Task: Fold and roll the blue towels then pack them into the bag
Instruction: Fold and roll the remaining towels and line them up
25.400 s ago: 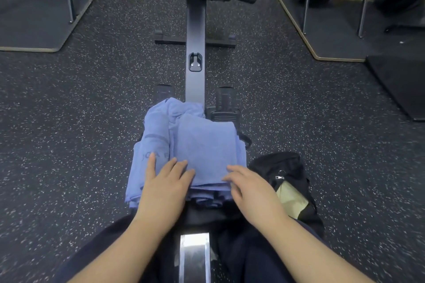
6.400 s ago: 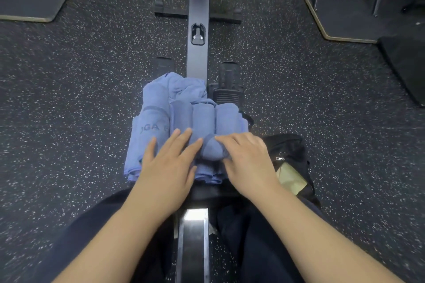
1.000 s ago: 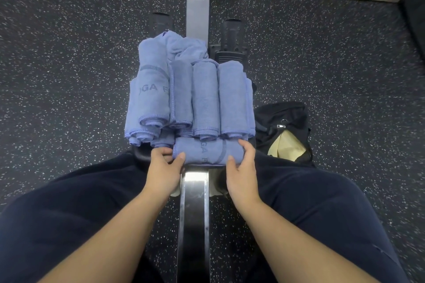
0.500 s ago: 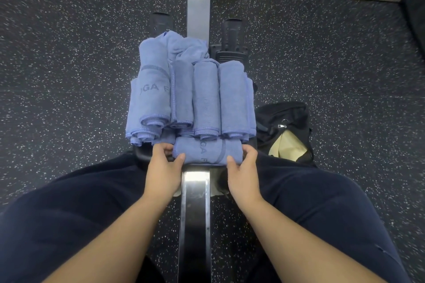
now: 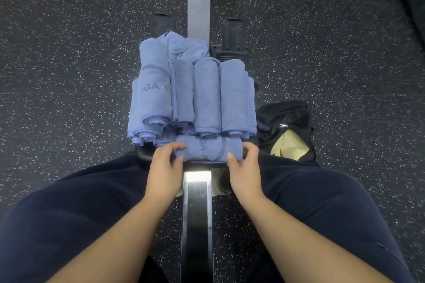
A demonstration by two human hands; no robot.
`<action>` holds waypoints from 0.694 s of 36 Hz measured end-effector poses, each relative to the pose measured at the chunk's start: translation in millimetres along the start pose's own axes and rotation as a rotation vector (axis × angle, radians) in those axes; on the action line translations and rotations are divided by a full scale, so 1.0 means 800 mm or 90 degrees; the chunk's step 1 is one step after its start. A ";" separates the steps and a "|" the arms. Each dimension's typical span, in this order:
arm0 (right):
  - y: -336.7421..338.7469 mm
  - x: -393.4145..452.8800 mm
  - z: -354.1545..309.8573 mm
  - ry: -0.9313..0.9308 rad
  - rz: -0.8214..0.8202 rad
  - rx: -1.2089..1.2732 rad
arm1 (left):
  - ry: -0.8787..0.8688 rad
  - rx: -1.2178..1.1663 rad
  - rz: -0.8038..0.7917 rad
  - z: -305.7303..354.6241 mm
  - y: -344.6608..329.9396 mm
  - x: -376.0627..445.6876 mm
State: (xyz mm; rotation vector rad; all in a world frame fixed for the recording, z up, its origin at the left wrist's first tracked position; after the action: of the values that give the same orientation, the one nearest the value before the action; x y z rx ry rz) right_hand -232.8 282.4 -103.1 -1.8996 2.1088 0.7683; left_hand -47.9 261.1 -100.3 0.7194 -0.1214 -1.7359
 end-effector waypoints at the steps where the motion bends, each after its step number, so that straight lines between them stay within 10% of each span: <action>1: 0.000 0.001 0.000 -0.002 -0.001 -0.001 | -0.002 0.004 0.001 0.000 0.000 0.001; 25: -0.001 -0.011 -0.005 -0.033 -0.011 -0.014 | 0.014 0.109 -0.005 0.006 0.005 -0.010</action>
State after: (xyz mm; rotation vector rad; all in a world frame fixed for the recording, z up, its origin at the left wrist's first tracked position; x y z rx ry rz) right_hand -229.7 287.8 -95.8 -1.8850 2.0602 0.8300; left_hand -46.1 265.8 -91.3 0.8650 -0.2548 -1.7390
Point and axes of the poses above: each hand's wrist, its own x-axis towards the middle knuckle, its own y-axis out of the back of the hand, z = x × y, the point moved 3 cm from there along x, towards the middle knuckle, and after that the axes turned 13 degrees about -z, right-handed, at the moved point
